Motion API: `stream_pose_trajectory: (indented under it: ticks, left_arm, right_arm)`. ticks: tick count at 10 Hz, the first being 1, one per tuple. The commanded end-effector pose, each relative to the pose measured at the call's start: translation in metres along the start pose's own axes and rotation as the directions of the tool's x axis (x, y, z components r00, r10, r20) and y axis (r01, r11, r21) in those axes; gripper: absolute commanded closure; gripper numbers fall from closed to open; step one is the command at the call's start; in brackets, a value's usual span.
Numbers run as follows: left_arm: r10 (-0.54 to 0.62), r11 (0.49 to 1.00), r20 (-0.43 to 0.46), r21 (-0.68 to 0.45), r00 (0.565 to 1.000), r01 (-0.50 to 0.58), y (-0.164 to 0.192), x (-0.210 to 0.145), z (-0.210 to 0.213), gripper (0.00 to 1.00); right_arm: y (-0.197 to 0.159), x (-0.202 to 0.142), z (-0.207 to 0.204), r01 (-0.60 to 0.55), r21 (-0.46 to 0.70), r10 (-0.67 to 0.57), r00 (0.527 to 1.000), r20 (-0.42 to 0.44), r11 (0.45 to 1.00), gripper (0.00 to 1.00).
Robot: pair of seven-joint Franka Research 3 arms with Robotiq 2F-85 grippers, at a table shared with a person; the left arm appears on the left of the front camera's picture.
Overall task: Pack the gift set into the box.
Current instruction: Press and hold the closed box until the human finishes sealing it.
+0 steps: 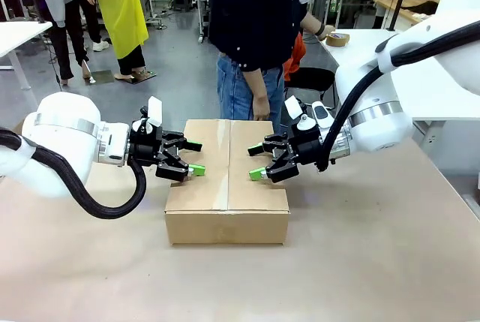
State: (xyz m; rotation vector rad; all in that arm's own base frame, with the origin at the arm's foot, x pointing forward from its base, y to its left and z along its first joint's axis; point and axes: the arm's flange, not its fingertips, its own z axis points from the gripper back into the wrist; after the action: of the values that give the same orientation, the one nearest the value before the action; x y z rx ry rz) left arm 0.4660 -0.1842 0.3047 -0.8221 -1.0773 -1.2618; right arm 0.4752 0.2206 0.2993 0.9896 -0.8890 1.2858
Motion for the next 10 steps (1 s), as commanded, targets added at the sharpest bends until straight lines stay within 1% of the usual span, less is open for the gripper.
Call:
stream_pose_trajectory:
  ticks: [1, 10]
  left_arm:
    - [-0.018, 1.000, 0.010, 0.015, 1.000, 0.018, -0.0013, -0.0027, 0.0002, 0.00]
    - [-0.018, 1.000, 0.010, 0.015, 1.000, 0.018, -0.0013, -0.0027, 0.0002, 0.00]
  right_arm:
    - [0.0010, -0.0021, -0.0006, -0.001, -0.004, 0.001, 1.000, -0.010, 1.000, 0.00]
    - [0.0010, -0.0021, -0.0006, -0.001, -0.004, 0.001, 1.000, -0.010, 1.000, 0.00]
